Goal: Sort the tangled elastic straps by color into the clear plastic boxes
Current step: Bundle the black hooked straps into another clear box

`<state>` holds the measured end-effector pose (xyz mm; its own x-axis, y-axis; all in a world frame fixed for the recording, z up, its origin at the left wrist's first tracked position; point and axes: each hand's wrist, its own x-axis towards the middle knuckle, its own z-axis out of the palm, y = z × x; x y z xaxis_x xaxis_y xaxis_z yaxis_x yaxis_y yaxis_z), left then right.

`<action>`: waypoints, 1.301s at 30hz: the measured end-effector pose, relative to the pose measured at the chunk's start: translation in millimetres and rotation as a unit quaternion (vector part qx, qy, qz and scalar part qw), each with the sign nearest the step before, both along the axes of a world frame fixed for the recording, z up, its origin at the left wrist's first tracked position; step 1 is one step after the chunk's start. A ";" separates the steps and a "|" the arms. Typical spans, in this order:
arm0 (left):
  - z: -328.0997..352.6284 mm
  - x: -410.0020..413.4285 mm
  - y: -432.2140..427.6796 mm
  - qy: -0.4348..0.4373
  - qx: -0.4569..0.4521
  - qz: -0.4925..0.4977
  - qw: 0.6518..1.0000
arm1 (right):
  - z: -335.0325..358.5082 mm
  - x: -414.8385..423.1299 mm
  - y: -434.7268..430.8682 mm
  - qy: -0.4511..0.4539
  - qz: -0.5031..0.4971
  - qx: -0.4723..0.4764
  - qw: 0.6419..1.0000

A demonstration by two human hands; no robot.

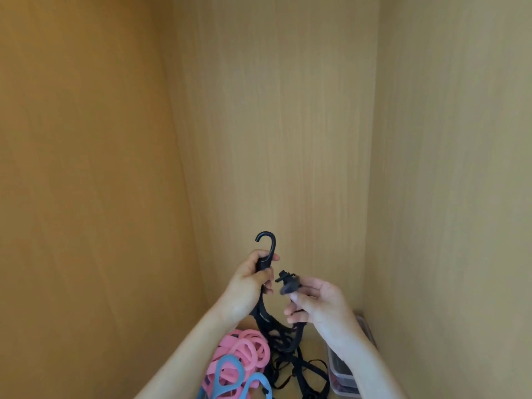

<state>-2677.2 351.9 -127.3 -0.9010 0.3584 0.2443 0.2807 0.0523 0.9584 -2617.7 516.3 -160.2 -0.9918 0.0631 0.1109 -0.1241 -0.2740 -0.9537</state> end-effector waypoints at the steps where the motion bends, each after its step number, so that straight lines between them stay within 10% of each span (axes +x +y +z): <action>1: 1.4 3.2 1.9 -0.012 -0.004 -0.010 1.000 | 1.3 0.1 -3.8 -0.003 -0.019 0.026 0.999; 15: -12.6 27.8 0.1 0.049 -0.066 -0.090 0.992 | 6.8 2.6 -7.4 0.020 -0.049 0.265 0.963; 39: -23.0 14.4 -7.1 -0.166 0.074 -0.094 0.979 | 3.9 13.7 -7.3 0.054 -0.124 0.246 0.960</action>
<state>-2662.7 344.7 -150.3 -0.8607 0.5089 0.0120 -0.0555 -0.1172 0.9916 -2603.9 509.0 -156.3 -0.9341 0.2097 0.2890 -0.2327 0.2563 -0.9382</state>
